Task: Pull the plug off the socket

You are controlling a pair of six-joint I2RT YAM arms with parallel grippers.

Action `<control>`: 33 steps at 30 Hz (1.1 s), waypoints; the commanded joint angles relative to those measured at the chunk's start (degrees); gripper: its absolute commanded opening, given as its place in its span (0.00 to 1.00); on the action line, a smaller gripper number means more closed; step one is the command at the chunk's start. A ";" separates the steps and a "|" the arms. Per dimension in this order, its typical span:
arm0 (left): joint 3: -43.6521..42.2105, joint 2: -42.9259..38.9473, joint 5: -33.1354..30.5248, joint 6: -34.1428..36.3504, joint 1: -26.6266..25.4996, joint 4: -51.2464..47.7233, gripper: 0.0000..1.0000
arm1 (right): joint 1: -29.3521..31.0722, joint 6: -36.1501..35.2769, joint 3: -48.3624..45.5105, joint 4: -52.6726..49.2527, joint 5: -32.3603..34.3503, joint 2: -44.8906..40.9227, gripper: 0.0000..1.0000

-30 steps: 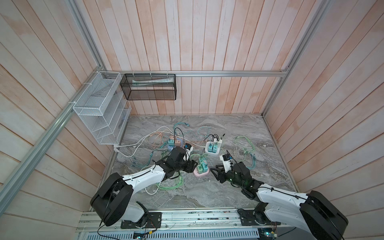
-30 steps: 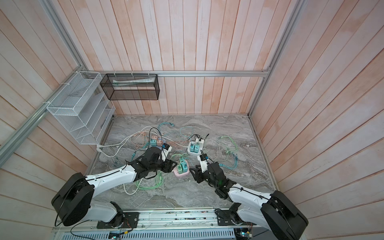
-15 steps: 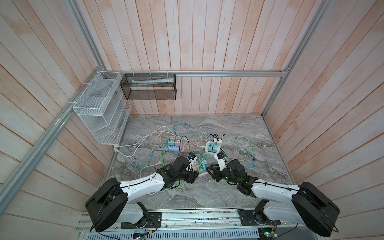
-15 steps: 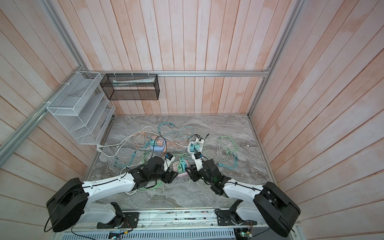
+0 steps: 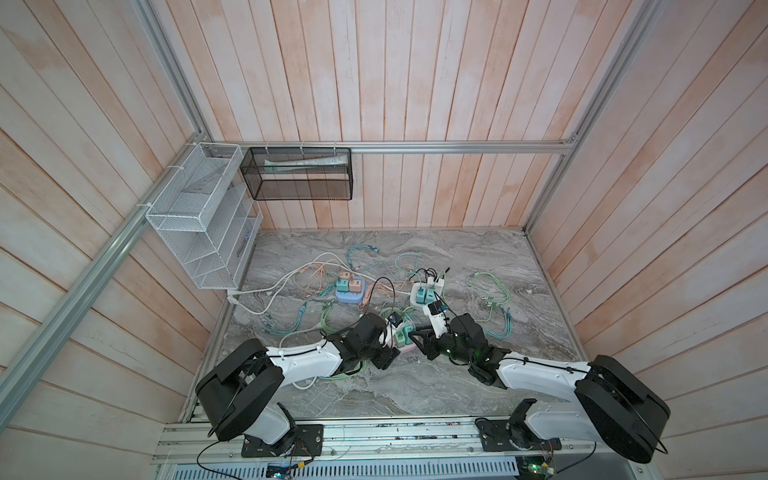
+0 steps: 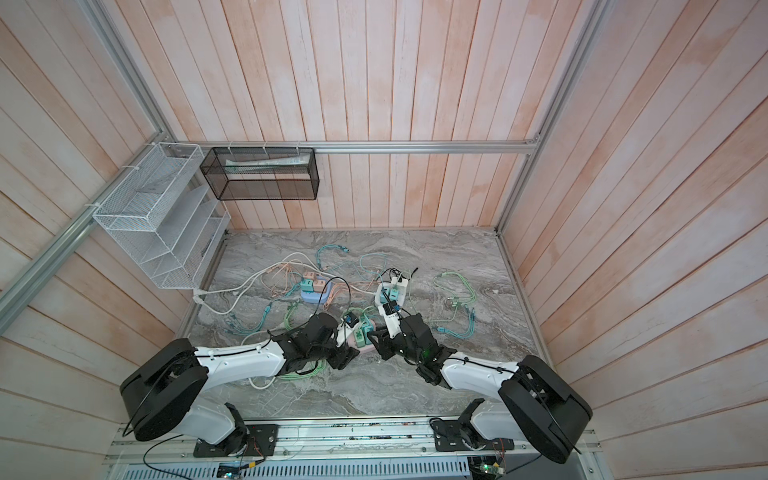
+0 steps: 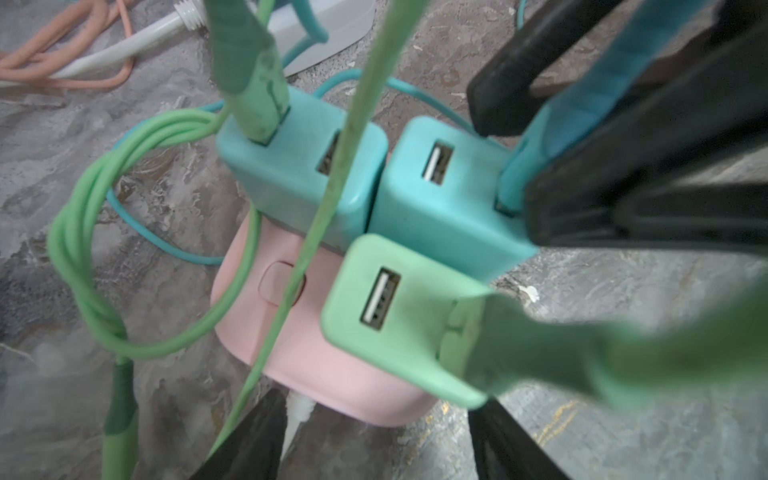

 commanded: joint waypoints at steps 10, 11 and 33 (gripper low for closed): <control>-0.11 1.79 2.39 2.85 -0.20 9.05 0.67 | 0.22 -0.81 2.02 -3.45 0.45 1.09 0.32; -0.46 1.45 2.41 2.78 -0.13 9.52 0.66 | 0.22 -0.78 2.19 -4.07 0.59 1.09 0.31; -2.83 2.24 5.41 3.16 0.45 14.52 0.55 | 0.13 -0.62 3.20 -7.46 0.89 1.11 0.30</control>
